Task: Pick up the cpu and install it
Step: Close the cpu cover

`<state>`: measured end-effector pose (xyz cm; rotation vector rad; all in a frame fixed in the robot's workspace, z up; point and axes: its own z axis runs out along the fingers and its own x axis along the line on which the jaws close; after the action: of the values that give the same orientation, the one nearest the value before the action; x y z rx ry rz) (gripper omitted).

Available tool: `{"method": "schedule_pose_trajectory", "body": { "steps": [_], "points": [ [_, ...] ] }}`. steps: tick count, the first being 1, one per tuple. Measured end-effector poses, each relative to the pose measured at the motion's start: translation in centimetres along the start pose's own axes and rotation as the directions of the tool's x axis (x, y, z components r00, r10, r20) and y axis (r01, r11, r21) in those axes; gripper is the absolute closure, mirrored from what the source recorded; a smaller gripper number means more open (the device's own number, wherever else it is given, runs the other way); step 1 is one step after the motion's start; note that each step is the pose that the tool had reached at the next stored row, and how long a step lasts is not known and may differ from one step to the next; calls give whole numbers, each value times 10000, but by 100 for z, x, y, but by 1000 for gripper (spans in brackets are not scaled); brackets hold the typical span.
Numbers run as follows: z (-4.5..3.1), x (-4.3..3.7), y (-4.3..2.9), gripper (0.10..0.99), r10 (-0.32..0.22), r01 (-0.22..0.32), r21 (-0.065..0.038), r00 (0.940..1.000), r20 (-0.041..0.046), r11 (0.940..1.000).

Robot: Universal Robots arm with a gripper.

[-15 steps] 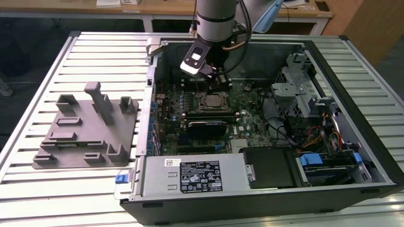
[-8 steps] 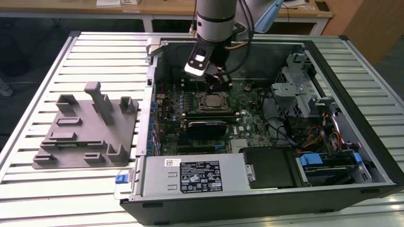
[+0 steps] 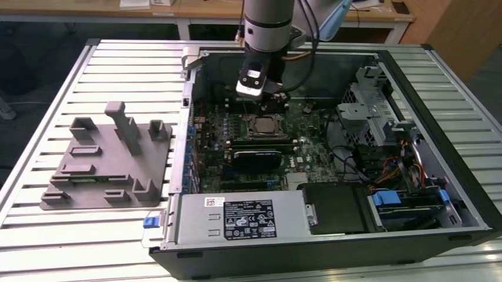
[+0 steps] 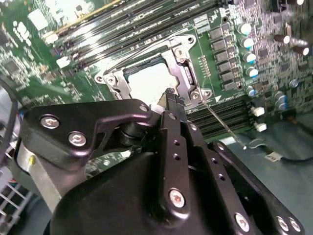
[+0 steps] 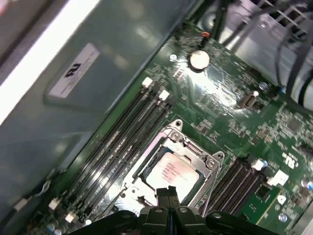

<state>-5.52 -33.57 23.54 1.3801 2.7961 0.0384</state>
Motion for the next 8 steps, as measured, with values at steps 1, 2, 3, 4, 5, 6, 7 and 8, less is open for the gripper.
{"method": "schedule_pose_trajectory", "body": {
  "steps": [1, 2, 3, 4, 5, 6, 7, 8],
  "points": [
    [0, 0, 0, 980, -178, 178, -2, 9998, -6, 9998],
    [0, 0, 0, 980, -359, 359, -4, 9994, -11, 9994],
    [0, 0, 0, 980, -538, 538, -5, 9985, -17, 9986],
    [0, 0, 0, 980, -723, 723, -8, 9974, -23, 9974],
    [0, 0, 0, 980, -903, 903, -10, 9959, -29, 9959],
    [0, 0, 0, 980, -1092, 1092, -12, 9940, -34, 9940],
    [0, 0, 0, 980, -1272, 1271, -15, 9919, -40, 9919],
    [0, 0, 0, 980, -1448, 1448, -18, 9895, -46, 9895]
  ]
}}
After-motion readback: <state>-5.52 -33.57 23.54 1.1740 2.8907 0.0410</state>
